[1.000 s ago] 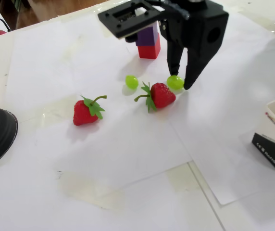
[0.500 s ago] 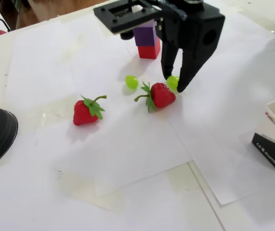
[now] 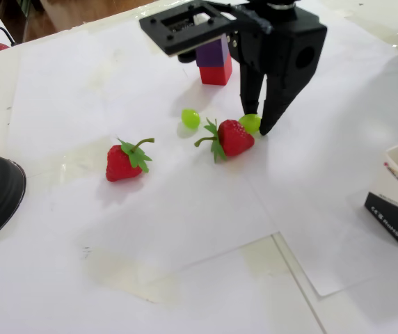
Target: Pick up the grapes and place them in the box.
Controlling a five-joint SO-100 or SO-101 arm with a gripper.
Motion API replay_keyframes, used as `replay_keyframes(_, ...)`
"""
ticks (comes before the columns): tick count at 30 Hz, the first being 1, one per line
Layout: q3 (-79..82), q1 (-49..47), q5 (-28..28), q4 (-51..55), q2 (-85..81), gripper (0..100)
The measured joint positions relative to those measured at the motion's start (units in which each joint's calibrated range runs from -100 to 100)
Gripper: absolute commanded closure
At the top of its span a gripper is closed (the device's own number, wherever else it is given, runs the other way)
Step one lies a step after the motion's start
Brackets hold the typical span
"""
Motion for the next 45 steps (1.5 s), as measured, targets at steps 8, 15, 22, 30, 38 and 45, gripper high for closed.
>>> replay_keyframes(8,0.0,1.0,0.0,0.0,0.0,88)
replay_keyframes(15,0.0,0.8,0.0,-2.5,0.0,81)
replay_keyframes(22,0.0,-0.1,-0.1,-5.5,0.0,82)
replay_keyframes(30,0.5,0.0,-0.2,-5.5,0.0,85)
replay_keyframes(38,1.1,0.7,0.0,-3.6,0.0,87)
replay_keyframes(45,1.1,0.9,0.0,-3.0,0.0,92)
